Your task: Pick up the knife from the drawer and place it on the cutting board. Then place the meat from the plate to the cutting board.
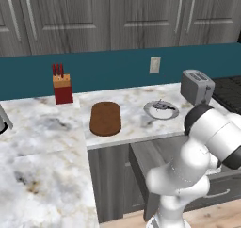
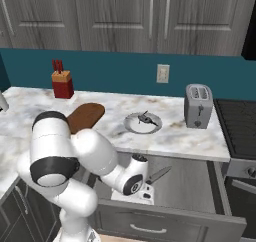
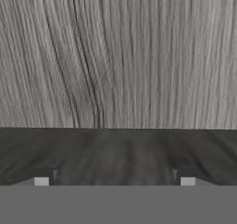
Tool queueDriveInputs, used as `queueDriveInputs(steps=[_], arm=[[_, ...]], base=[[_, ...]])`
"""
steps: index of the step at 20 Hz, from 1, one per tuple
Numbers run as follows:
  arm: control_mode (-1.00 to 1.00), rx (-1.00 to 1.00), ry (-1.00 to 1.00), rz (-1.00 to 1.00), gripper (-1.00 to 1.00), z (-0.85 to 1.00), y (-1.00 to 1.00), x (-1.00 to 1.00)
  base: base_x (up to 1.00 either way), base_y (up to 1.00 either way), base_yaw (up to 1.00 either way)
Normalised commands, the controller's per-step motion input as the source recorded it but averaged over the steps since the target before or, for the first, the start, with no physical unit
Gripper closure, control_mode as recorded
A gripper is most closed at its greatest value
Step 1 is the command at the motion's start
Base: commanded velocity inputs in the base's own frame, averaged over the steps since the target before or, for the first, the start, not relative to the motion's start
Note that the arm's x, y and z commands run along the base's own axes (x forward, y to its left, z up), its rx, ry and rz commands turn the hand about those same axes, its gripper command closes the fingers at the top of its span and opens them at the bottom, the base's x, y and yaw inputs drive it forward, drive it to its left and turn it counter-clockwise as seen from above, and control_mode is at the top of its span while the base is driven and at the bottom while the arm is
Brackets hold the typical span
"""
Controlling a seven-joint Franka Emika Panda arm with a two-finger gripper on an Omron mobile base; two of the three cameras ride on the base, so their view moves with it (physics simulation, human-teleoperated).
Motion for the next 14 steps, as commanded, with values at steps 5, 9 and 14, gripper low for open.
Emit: queueDriveInputs(steps=[5, 9, 14], arm=[[-1.00, 0.01, -0.01, 0.00, -1.00, -0.04, -0.02, -0.29], [-1.00, 0.00, 0.01, -0.04, -1.00, 0.38, 0.00, 0.21], [-1.00, 0.00, 0.03, -0.06, -1.00, 0.64, 0.00, 0.40]], base=[[0.00, 0.00, 0.00], [0.00, 0.00, 0.00], [0.00, 0.00, 0.00]])
